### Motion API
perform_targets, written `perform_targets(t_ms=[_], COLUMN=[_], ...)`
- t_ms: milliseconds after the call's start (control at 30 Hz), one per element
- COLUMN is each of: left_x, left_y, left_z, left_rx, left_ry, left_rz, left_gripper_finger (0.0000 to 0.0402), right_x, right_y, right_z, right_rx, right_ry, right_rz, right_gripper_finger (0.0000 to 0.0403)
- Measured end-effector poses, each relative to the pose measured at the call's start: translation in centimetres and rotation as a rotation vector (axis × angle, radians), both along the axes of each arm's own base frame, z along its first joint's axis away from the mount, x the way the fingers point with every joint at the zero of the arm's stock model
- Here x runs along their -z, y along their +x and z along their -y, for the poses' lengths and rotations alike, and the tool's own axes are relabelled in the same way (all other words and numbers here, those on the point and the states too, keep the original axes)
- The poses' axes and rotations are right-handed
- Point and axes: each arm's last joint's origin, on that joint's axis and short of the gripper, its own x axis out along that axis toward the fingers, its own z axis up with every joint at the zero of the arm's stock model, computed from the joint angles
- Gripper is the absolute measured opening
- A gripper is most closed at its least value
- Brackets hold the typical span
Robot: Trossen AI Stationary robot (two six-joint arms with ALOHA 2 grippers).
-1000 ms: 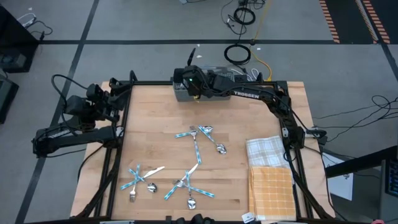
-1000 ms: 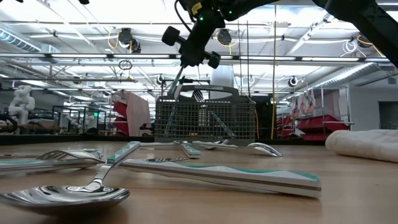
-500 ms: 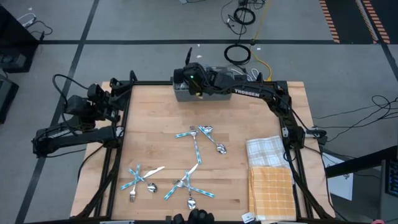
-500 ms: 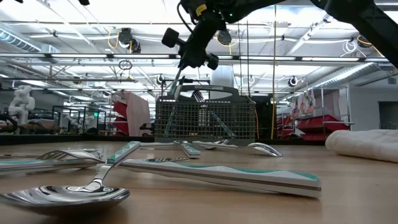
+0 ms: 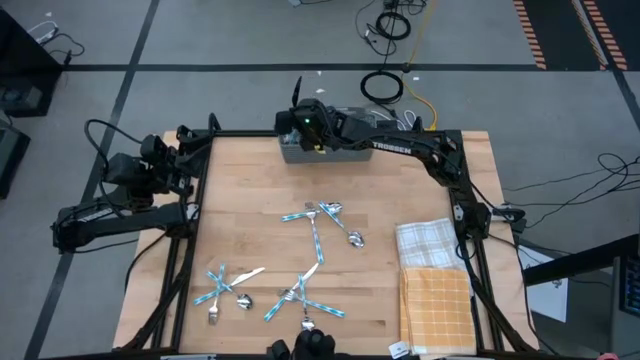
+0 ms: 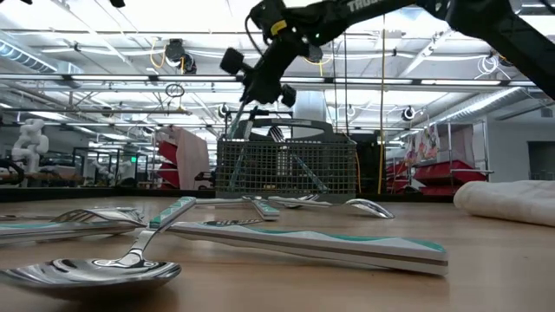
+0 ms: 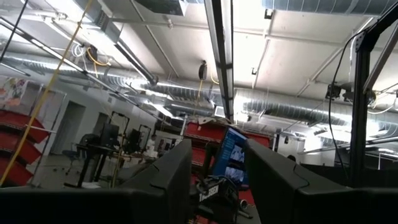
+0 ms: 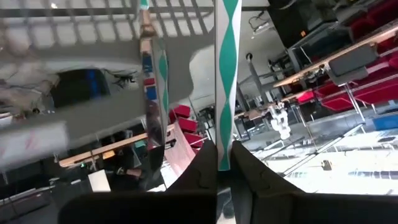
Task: Sort silverware
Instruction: Put the table knife into the silverware rack, then put the spoon into the silverware rack
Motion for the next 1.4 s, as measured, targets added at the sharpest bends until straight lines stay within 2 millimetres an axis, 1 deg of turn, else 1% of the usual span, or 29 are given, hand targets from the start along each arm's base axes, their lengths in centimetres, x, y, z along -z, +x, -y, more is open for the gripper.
perform_targets(t_ms=[133, 267, 367, 433, 533, 733, 867, 967, 1033, 1100, 1167, 1233, 1267, 1333, 1367, 1400], left_x=[0.1, 0.2, 0.2, 0.2, 0.2, 0.2, 0.2, 0.2, 0.2, 0.2, 0.2, 0.2, 0.2, 0.2, 0.3, 0.3], left_y=[0.1, 0.1, 0.1, 0.1, 0.1, 0.1, 0.1, 0.1, 0.1, 0.1, 0.1, 0.1, 0.1, 0.1, 0.2, 0.2], left_z=[0.0, 0.0, 0.0, 0.0, 0.0, 0.0, 0.0, 0.0, 0.0, 0.0, 0.0, 0.0, 0.0, 0.0, 0.0, 0.0], left_rx=[0.000, -0.013, -0.014, -0.014, -0.024, -0.040, -0.041, -0.040, -0.040, -0.040, -0.037, -0.034, -0.022, -0.007, 0.002, 0.012], left_ry=[-0.003, 0.012, 0.013, 0.014, 0.030, 0.054, 0.056, 0.055, 0.055, 0.054, 0.050, 0.047, 0.042, 0.024, 0.012, -0.005], left_rz=[-0.010, -0.030, -0.031, -0.030, -0.035, -0.041, -0.042, -0.041, -0.041, -0.041, -0.041, -0.041, -0.041, -0.036, -0.035, -0.034], left_gripper_finger=[0.0152, 0.0152, 0.0152, 0.0152, 0.0152, 0.0152, 0.0152, 0.0152, 0.0152, 0.0152, 0.0152, 0.0152, 0.0152, 0.0152, 0.0152, 0.0152], right_x=[1.2, 1.8, 1.8, 1.7, 1.7, 1.8, 1.7, 1.0, -0.2, -1.8, -3.6, -4.9, -5.2, -5.4, -5.3, -5.2], right_y=[0.5, 0.4, 0.4, 0.4, 0.4, 0.4, 0.4, 0.6, 0.7, 0.8, 0.8, 0.5, 0.3, -0.6, -1.3, -2.1], right_z=[0.3, 0.8, 0.9, 0.9, 0.9, 0.9, 0.9, 1.1, 1.0, 0.6, -0.3, -1.3, -2.0, -3.7, -4.8, -6.0], right_rx=[0.006, 0.016, 0.051, 0.070, 0.090, 0.106, 0.132, 0.209, 0.273, 0.363, 0.458, 0.561, 0.614, 0.715, 0.772, 0.836], right_ry=[0.005, 0.013, 0.057, 0.082, 0.114, 0.142, 0.162, 0.124, 0.111, 0.107, 0.114, 0.148, 0.187, 0.323, 0.431, 0.581], right_rz=[-0.011, -0.019, 0.044, 0.082, 0.126, 0.141, 0.187, 0.310, 0.426, 0.588, 0.737, 0.846, 0.890, 0.973, 1.012, 1.051], right_gripper_finger=[0.0000, 0.0000, 0.0001, 0.0010, 0.0039, 0.0119, 0.0159, 0.0175, 0.0179, 0.0179, 0.0177, 0.0175, 0.0175, 0.0174, 0.0174, 0.0174])
